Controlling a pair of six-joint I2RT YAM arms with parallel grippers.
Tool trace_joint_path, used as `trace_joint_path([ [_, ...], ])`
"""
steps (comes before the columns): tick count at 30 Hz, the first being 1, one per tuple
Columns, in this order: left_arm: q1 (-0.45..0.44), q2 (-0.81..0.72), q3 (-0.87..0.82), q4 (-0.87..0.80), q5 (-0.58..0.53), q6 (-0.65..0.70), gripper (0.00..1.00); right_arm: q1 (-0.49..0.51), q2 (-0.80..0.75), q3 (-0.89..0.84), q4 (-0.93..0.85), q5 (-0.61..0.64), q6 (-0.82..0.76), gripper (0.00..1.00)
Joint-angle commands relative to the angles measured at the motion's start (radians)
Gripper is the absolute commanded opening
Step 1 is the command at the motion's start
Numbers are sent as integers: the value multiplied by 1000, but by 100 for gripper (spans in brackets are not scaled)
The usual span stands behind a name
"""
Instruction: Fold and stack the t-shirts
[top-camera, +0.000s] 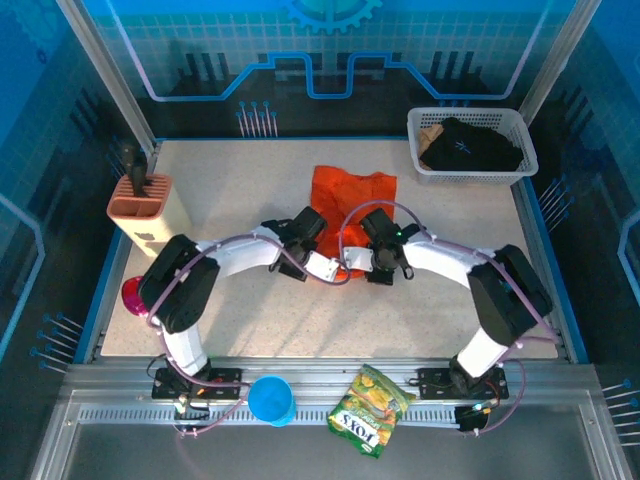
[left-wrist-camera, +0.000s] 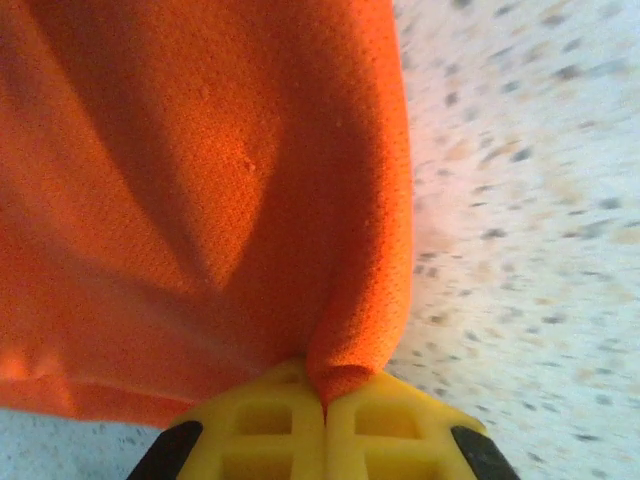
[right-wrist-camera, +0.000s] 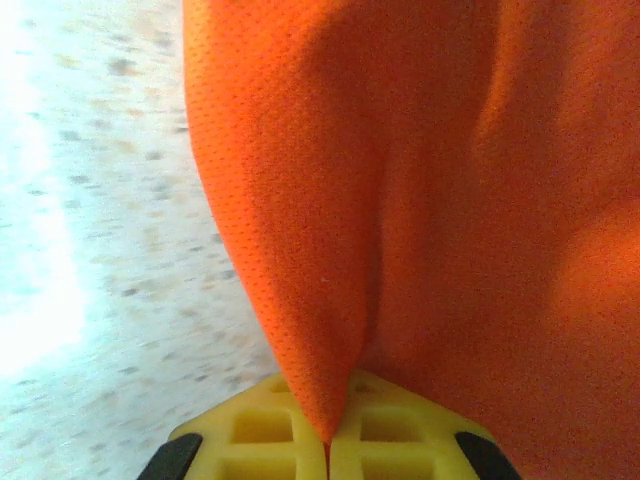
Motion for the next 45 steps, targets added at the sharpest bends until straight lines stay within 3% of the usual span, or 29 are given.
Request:
trace_joint_path([
  [1, -54, -104, -69, 5, -40, -102, 0, 65, -117, -56, -48, 46, 80, 0],
  [8, -161, -317, -138, -76, -53, -192, 0, 218, -303, -116, -153, 141, 234, 0],
  [14, -160, -379, -11, -132, -103, -213, 0, 214, -386, -46, -180, 200, 281, 0],
  [22, -40, -197, 255, -86, -135, -221, 0, 15, -316, 154, -120, 170, 228, 0],
  [30, 65, 84, 570, -153, -88, -217, 0, -152, -100, 355, -110, 63, 159, 0],
  [36, 97, 273, 726, -194, -63, -194, 0, -214, 85, 440, -99, 23, 145, 0],
  [45, 138, 431, 841, -192, -70, -209, 0, -277, 296, 556, -52, -6, 144, 0],
])
